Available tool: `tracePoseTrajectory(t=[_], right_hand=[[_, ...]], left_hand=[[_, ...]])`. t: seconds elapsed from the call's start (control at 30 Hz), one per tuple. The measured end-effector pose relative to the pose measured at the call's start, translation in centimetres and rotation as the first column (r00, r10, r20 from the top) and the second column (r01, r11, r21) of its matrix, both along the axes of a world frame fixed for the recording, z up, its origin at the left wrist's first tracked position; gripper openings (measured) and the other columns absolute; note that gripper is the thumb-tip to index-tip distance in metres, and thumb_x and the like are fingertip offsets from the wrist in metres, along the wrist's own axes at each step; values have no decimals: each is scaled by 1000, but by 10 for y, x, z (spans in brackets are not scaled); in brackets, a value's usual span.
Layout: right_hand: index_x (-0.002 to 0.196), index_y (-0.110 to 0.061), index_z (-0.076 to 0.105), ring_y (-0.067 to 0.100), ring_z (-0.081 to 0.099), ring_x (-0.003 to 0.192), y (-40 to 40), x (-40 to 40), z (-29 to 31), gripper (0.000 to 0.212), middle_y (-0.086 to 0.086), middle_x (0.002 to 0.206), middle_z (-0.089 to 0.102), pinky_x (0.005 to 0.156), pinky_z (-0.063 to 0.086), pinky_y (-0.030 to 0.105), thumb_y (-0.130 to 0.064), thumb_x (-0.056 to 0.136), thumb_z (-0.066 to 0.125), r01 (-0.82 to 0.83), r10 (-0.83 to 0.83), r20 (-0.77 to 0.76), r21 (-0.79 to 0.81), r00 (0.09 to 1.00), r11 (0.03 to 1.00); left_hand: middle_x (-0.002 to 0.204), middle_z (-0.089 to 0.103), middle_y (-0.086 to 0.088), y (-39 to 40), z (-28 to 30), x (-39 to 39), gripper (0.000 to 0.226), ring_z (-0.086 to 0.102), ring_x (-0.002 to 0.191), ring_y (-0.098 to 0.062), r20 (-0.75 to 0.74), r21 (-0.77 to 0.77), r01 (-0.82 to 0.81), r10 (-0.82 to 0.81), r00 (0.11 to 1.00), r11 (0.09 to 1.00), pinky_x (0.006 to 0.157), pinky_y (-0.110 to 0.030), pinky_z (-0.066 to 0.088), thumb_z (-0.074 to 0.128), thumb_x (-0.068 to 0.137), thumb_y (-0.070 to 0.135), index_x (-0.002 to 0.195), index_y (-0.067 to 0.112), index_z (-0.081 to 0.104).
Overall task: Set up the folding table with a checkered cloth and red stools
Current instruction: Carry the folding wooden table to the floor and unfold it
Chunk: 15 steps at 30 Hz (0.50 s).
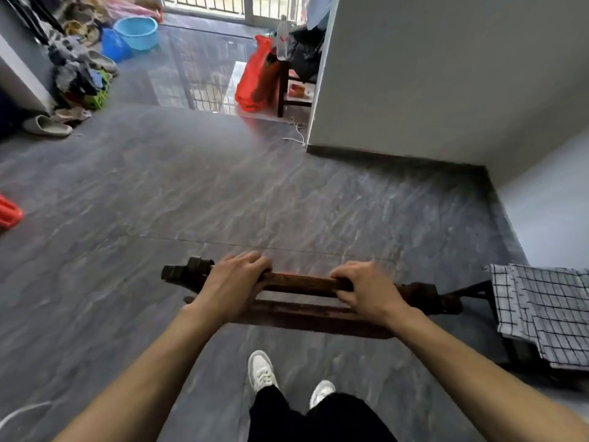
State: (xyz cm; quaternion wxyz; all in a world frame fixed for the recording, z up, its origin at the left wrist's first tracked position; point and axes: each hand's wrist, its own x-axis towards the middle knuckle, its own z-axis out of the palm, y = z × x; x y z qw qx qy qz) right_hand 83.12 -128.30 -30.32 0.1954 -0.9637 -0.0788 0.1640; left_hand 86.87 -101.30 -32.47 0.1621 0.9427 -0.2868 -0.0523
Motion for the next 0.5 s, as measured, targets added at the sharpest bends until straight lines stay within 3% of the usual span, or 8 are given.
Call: tracePoseTrajectory(t=[0.33,0.5], right_hand=[[109,-23,71,18,60,93,9,88,-120,30,-3,93,64,85,50,35,-23,80,74,53,-48,-73,68,996,996],[105,-26,71,11,55,86,19,135,-205,27,-8,89,60,80,45,26,-22,79,73,35,-28,-63,105,998,994]], left_hand=[[102,64,5,3,-104,89,28,62,95,-20,-54,115,-14,21,998,993,84,-38,48,71,81,27,107,28,62],[95,63,4,17,-187,126,25,61,85,-21,-12,52,-62,62,998,997,74,-39,49,71,81,22,105,25,65]])
